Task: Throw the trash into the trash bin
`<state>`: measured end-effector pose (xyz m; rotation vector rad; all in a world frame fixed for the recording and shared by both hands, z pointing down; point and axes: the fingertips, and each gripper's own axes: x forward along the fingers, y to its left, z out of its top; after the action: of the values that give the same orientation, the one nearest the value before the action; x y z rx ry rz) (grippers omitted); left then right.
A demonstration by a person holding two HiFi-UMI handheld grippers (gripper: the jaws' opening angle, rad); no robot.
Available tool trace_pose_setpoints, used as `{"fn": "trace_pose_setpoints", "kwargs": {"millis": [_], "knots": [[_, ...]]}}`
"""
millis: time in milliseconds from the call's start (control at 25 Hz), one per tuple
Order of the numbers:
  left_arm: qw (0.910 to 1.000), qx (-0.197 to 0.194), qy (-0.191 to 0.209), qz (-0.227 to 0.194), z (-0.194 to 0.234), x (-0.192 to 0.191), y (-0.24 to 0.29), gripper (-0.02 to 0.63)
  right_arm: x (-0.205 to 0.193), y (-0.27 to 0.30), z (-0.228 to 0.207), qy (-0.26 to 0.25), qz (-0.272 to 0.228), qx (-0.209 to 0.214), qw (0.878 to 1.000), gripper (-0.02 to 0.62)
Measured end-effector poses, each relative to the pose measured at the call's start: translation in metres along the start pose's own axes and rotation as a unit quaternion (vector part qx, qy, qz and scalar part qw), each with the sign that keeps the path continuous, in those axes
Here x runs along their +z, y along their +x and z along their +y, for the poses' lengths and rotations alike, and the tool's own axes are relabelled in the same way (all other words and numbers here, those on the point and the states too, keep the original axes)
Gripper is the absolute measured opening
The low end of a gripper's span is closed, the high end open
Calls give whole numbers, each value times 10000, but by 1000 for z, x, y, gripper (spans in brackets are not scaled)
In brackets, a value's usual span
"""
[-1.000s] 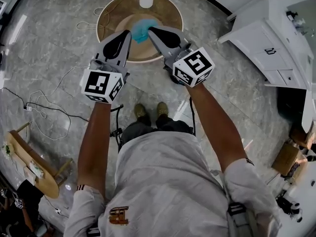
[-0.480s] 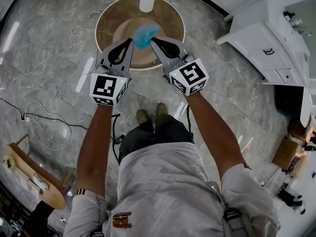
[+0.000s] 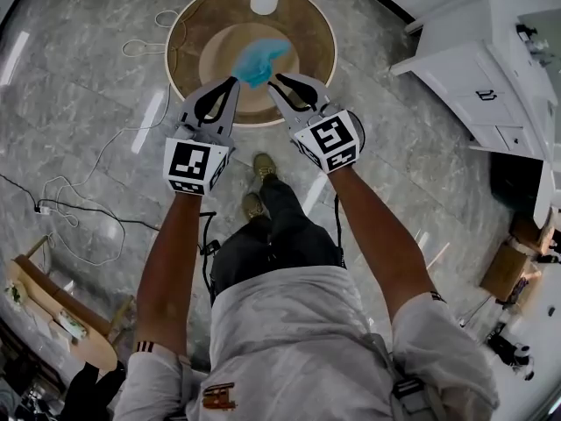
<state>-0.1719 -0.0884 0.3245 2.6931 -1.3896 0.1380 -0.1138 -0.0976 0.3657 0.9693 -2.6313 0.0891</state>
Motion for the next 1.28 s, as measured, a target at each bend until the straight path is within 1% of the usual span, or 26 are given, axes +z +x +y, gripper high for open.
{"fn": "trace_pose_setpoints", "kwargs": {"millis": [320, 520, 760, 1000, 1160, 1280], "knots": [[9995, 39, -44, 316, 22, -38, 30, -2, -62, 41, -10, -7, 635, 199, 9978, 136], [9983, 60, 110, 562, 34, -68, 50, -2, -92, 60, -21, 24, 863, 254, 9959, 152], [9959, 3, 144, 892, 44, -100, 73, -2, -128, 82, -35, 24, 1177, 305, 9926, 181], [9942, -43, 122, 1071, 52, -127, 87, -2, -174, 107, -47, 117, 1574, 290, 9870, 212], [9927, -22, 34, 1205, 60, -150, 92, -2, -204, 122, -56, 129, 1934, 230, 9808, 227], [9907, 20, -35, 1362, 65, -169, 101, -2, -218, 132, -60, 133, 2104, 332, 9770, 244]]}}
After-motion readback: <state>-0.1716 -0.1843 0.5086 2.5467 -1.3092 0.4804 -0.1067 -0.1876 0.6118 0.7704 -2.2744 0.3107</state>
